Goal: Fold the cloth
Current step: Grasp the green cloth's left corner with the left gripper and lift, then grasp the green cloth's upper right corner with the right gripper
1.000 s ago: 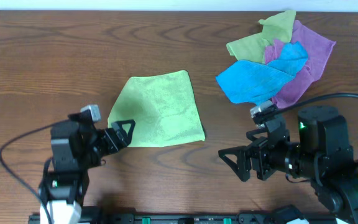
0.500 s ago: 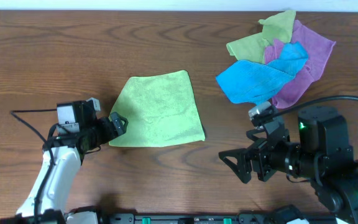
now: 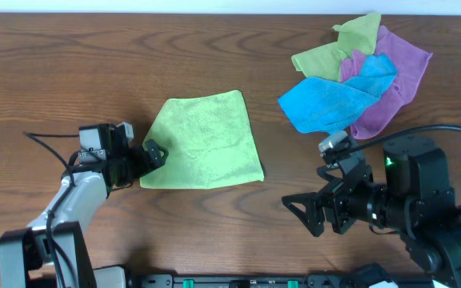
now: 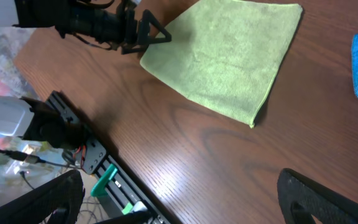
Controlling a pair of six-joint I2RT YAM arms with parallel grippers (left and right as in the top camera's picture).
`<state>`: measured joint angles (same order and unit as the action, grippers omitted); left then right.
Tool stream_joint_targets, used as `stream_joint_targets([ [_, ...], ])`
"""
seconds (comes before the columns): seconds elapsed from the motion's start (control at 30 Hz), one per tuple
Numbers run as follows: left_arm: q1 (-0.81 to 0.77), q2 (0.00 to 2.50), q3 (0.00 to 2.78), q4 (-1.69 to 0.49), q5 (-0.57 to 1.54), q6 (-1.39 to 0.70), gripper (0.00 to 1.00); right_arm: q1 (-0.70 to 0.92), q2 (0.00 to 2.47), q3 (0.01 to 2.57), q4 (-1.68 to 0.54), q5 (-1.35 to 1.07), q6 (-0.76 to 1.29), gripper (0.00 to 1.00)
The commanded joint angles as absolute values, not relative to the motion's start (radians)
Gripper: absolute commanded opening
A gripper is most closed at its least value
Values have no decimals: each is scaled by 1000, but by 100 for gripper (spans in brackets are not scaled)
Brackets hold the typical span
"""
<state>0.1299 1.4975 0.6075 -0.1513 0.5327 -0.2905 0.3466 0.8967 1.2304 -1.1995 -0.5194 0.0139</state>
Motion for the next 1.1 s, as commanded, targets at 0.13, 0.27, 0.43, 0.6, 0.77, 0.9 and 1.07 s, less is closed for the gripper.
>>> stream_joint_targets([
  [0.13,131,1615,604,10,583,-363,95,354,897,1243,-1200,-520,-8,99],
  [0.27,131,1700,604,160,677,-431,96,354,897,1243,-1200,-520,-17,99],
  [0.43,131,1797,620,321,836,-488,96,354,897,1243,-1197,-520,-24,99],
  [0.6,130,1811,695,381,1032,-487,97,354,905,1243,-1192,-520,-32,99],
  [0.77,123,1796,802,492,1280,-524,95,354,943,1243,-1193,-520,-31,99],
  [0.9,93,1748,857,532,1318,-531,94,354,973,1243,-1194,-521,-31,99],
  [1.07,62,1691,882,511,1283,-493,87,354,992,1243,-1197,-527,-31,99],
])
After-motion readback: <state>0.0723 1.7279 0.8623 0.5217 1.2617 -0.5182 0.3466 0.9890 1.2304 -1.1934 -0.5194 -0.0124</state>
